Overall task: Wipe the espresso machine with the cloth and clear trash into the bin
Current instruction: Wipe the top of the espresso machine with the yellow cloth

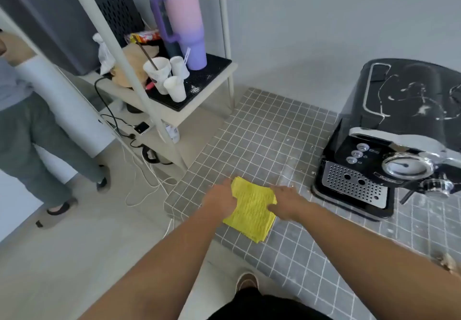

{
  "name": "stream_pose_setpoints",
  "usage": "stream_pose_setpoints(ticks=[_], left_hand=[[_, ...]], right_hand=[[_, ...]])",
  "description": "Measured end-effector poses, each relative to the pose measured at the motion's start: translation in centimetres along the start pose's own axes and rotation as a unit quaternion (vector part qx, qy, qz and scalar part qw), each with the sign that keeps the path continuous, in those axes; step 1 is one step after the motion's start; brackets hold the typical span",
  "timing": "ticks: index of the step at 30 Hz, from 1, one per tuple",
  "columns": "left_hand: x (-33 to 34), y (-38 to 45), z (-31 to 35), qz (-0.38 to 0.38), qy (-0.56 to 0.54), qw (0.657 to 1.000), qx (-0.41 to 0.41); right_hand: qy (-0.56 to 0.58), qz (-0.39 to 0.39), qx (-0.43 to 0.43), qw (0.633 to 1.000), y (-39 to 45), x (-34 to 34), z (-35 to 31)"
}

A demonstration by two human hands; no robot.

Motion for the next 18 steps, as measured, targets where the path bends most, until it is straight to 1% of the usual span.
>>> stream_pose_setpoints(ticks=[1,3,5,6,7,9,10,12,15,18], left_hand=[[0.2,0.1,-0.3,0.019,-0.025,1.0,-0.004],[1.3,0.1,-0.4,0.032,-0.102,0.994,0.0],[2.2,0.2,-1.2,0.039,-0.21,0.976,-0.032],[2.5,0.4,-1.7,0.046,-0.251,0.966,-0.04],[2.3,0.5,-1.9,0.041,-0.267,0.962,-0.044],[1.5,0.9,-1.6,0.049,-0.242,0.969,-0.005],[1.1,1.1,-1.1,0.062,-0.222,0.973,0.032],[-0.3,0.5,0.7,0.087,-0.208,0.969,0.098],[-1.6,-0.6,3.9,0.065,-0.177,0.962,0.199],[-3.9,-1.9,6.8,0.065,-0.137,0.943,0.296]], right_hand=[[0.0,-0.003,0.0,1.0,-0.1,0.7,0.1],[0.038,0.003,0.014,0.999,0.3,1.8,0.7],[0.092,0.026,0.02,0.995,0.3,2.0,0.8],[0.105,0.04,0.021,0.993,0.3,1.8,0.7],[0.114,0.051,0.023,0.992,0.4,1.7,0.7],[0.115,0.058,0.032,0.991,0.6,1.4,0.8],[0.114,0.056,0.037,0.991,1.0,1.6,0.9],[0.134,0.064,0.044,0.988,1.2,1.3,0.9],[0.214,0.086,0.016,0.973,0.4,-0.4,0.7],[0.291,0.064,-0.008,0.955,-1.9,-2.2,1.5]])
Point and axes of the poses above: each hand's wrist, its own y-axis towards the middle knuckle, its own x-axis out of the palm, z = x × y, the point moved 8 cm from there along y, towards the middle knuckle, and after that the axes turned 12 degrees about x, right-handed, at the moved point
